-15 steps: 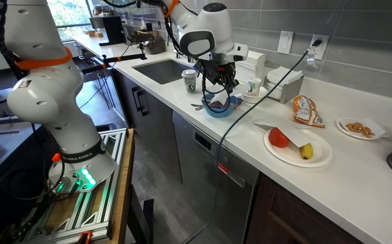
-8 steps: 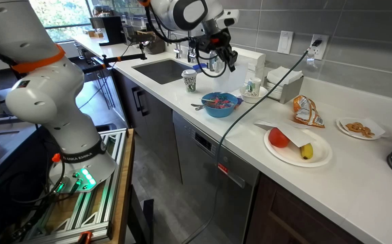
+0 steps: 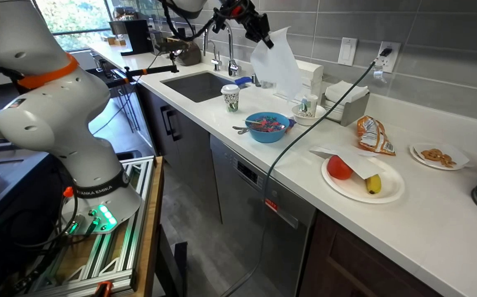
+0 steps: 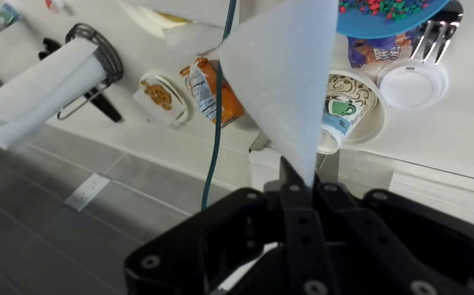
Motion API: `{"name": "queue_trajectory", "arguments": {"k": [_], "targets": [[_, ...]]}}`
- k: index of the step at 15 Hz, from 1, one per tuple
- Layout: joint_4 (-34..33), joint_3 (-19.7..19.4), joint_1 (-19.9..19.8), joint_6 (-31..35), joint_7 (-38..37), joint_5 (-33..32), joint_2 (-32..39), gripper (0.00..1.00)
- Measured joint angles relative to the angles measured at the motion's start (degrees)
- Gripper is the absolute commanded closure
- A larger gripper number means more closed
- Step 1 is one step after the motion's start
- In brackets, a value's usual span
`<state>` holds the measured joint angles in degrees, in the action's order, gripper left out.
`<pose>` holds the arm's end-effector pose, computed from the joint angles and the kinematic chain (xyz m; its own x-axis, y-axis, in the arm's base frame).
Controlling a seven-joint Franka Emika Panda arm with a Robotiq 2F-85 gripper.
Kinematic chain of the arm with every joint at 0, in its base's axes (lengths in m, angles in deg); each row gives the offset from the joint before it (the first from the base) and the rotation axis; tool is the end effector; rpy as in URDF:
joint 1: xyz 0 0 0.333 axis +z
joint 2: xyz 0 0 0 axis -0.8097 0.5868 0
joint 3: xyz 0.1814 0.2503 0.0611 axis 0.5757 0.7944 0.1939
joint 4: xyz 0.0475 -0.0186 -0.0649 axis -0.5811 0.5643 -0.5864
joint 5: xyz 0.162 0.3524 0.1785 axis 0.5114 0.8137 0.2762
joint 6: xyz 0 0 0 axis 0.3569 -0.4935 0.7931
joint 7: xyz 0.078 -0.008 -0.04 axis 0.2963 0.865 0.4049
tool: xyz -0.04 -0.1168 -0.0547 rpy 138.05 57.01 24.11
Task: Remove the white napkin from the blue bowl.
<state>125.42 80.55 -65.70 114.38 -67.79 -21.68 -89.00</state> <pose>0.5076 0.2990 0.4862 0.7601 0.4729 0.4458 0.2036 -0.8247 0.5276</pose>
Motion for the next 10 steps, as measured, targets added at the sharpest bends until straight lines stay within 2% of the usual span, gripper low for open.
{"name": "queue_trajectory", "arguments": {"k": [1, 3, 7, 10], "targets": [[-1.09, 0.33, 1.2, -1.07, -1.02, -0.94, 1.11, 0.98], [-0.83, -3.3, 4.59, -1.07, -0.99, -0.94, 1.26, 0.98], [-0.76, -5.27, 5.23, -1.04, -0.57, -0.94, 1.29, 1.0], [-1.39, -9.48, 9.74, -1.04, -1.13, -1.68, 1.97, 1.0]]}}
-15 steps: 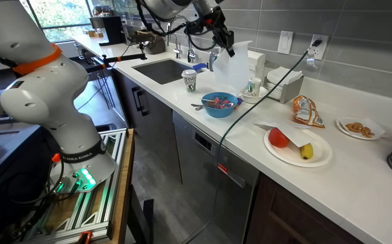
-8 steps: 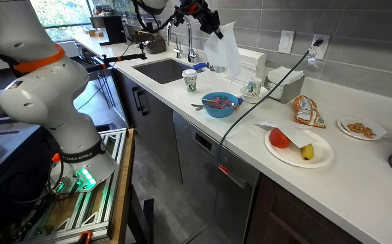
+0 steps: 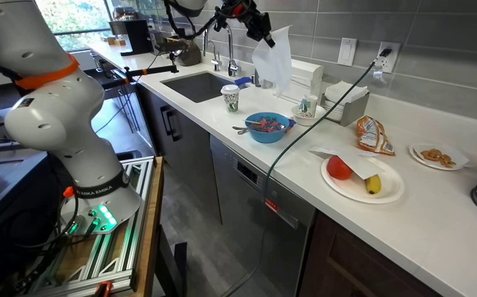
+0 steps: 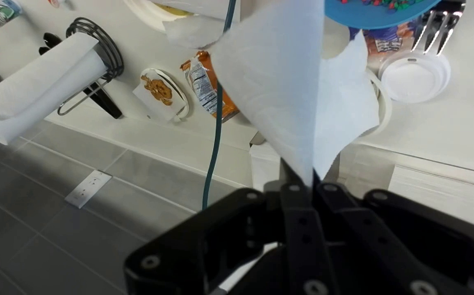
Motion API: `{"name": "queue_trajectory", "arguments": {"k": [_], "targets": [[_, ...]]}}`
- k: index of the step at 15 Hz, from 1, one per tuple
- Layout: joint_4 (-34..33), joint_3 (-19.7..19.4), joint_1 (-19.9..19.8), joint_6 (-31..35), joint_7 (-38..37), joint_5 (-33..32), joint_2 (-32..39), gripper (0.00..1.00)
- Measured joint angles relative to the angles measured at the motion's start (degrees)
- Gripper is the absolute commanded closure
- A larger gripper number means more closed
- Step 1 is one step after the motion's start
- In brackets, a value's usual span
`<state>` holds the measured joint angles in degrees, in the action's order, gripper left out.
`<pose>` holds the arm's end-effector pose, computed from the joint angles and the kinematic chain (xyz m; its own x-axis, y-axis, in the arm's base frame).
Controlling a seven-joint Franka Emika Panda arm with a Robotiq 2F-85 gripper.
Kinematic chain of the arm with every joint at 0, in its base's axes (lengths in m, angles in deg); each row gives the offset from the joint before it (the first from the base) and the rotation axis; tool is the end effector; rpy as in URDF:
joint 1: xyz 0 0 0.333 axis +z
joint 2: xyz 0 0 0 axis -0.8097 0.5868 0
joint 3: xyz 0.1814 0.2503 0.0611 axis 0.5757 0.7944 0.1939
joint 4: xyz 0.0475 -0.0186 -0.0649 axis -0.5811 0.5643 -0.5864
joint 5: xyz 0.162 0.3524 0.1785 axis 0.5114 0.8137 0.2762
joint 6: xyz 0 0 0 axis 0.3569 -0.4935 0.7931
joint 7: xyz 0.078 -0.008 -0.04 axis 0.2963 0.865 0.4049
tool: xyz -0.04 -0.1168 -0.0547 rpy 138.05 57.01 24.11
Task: Remove the white napkin from the blue bowl.
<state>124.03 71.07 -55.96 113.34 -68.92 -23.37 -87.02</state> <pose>0.5137 0.2978 0.4921 0.7629 0.4582 0.4560 0.1977 -0.8370 0.5103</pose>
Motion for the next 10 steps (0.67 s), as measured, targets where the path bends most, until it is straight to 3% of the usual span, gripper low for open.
{"name": "queue_trajectory", "arguments": {"k": [5, 10], "targets": [[-8.26, -4.55, 7.25, -0.65, -7.02, -7.14, 8.99, 1.0], [-20.52, -10.64, 17.22, -9.5, -10.41, -9.23, 22.86, 1.0]]}}
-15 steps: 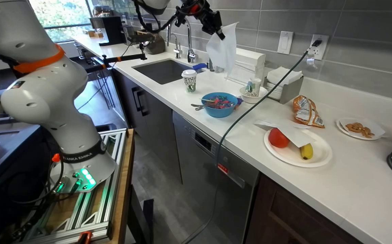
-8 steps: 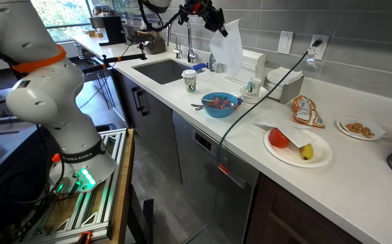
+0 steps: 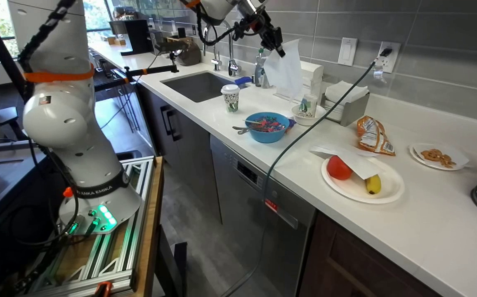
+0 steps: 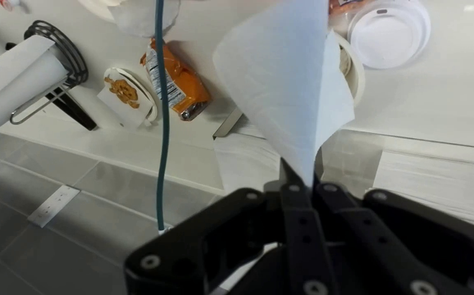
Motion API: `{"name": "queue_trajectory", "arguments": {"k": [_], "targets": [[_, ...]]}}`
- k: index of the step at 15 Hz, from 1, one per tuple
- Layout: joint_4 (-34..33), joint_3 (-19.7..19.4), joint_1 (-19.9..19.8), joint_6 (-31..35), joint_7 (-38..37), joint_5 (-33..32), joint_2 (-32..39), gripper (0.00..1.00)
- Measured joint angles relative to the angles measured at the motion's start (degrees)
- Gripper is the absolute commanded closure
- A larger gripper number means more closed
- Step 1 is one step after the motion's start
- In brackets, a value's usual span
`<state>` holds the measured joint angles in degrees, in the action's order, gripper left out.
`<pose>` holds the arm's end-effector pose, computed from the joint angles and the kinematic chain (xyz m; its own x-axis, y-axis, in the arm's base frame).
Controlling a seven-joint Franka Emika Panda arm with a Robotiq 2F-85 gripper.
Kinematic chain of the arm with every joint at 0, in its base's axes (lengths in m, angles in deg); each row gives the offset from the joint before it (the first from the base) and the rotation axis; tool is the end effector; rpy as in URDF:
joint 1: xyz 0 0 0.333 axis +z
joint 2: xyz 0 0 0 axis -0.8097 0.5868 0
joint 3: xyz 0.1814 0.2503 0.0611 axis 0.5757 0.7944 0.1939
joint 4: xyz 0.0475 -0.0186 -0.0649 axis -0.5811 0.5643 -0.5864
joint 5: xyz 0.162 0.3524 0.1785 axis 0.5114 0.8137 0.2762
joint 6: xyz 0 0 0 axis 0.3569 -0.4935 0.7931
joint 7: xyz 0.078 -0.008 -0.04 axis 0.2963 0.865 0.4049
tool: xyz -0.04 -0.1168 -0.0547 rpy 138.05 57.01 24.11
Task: Remove the white napkin from the blue bowl.
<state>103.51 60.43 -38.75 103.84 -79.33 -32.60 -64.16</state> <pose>0.5849 0.3722 0.4453 0.8094 0.3792 0.4484 0.1431 -0.8679 0.4756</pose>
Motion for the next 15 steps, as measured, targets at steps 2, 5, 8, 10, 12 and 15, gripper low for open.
{"name": "queue_trajectory", "arguments": {"k": [2, 5, 8, 10, 12, 15], "targets": [[-6.02, -2.26, 4.02, -3.18, 0.61, 0.01, 5.82, 1.0], [-14.83, -5.33, 9.34, -6.64, 3.53, 0.05, 13.23, 1.0], [-23.25, -7.47, 13.02, -8.14, 7.76, 1.87, 19.23, 1.0], [-28.71, -8.06, 14.4, -8.14, 11.26, 5.5, 22.88, 1.0], [-34.01, -7.74, 15.06, -8.3, 14.24, 7.61, 26.41, 1.0], [-41.7, -6.98, 15.81, -8.4, 18.52, 9.84, 31.95, 0.73]]}}
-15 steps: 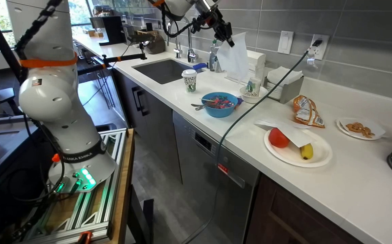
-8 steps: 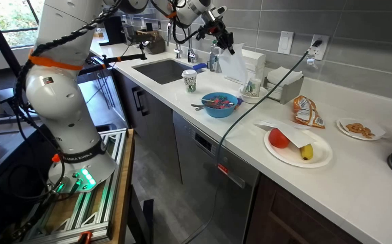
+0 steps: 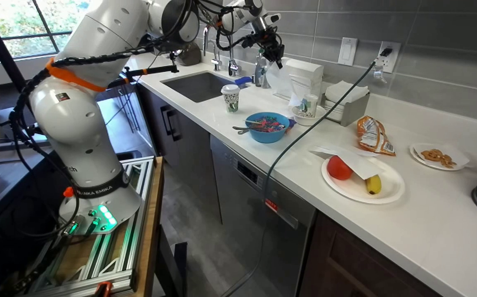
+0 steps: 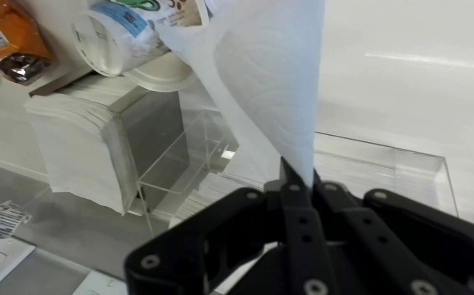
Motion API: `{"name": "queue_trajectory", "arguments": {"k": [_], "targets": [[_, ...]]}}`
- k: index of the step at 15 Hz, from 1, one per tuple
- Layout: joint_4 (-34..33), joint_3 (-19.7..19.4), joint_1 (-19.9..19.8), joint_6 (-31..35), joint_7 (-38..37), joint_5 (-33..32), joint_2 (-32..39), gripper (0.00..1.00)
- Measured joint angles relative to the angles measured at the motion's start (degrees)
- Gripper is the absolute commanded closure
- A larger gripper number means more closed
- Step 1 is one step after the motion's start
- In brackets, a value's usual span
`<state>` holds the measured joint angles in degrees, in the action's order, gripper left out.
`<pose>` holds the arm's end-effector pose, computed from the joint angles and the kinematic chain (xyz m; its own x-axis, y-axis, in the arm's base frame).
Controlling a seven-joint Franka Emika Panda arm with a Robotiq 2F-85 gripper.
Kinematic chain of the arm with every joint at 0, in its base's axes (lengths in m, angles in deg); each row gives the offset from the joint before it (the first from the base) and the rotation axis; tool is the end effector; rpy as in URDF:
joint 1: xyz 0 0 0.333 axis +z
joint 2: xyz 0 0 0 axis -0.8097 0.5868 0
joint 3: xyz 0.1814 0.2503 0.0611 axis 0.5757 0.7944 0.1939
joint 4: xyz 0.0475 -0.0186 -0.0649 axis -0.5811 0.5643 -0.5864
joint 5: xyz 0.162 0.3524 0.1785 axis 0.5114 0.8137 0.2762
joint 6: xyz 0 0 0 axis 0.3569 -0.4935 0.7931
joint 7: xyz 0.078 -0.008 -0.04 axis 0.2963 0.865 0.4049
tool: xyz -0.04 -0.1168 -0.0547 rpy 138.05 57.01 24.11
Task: Remove the white napkin from the blue bowl.
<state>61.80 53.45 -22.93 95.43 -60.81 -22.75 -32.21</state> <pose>0.6543 0.5031 0.3849 0.8044 0.5120 0.3014 0.3922 -0.8387 0.3778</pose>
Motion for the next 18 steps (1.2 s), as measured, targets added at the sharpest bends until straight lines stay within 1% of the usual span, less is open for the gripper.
{"name": "queue_trajectory", "arguments": {"k": [1, 3, 4, 5, 6, 8, 9, 11, 14, 16, 18], "targets": [[-2.59, 0.37, 0.28, 0.0, 1.54, 0.55, 1.92, 0.71], [-7.66, 1.48, 0.81, 0.12, 4.8, 1.37, 5.54, 0.59], [-9.95, 2.16, 1.08, 0.56, 6.46, 1.69, 7.07, 0.5], [-12.03, 2.93, 1.39, 1.11, 8.36, 1.79, 8.34, 0.43], [-13.6, 2.28, 2.23, 1.66, 10.57, 3.63, 8.99, 0.34], [-16.02, -0.53, 4.46, 2.07, 14.83, 8.23, 9.1, 0.21], [-17.27, -1.89, 5.56, 1.73, 16.41, 10.42, 9.04, 0.12], [-18.62, -1.79, 6.35, 1.44, 17.41, 10.91, 8.47, 0.01], [-18.98, -1.78, 6.46, 0.7, 18.38, 10.84, 6.54, 0.0], [-18.5, -1.26, 5.98, 0.69, 21.16, 10.9, 5.02, 0.0], [-16.67, -0.02, 4.75, 3.27, 24.09, 10.91, 3.71, 0.0]]}}
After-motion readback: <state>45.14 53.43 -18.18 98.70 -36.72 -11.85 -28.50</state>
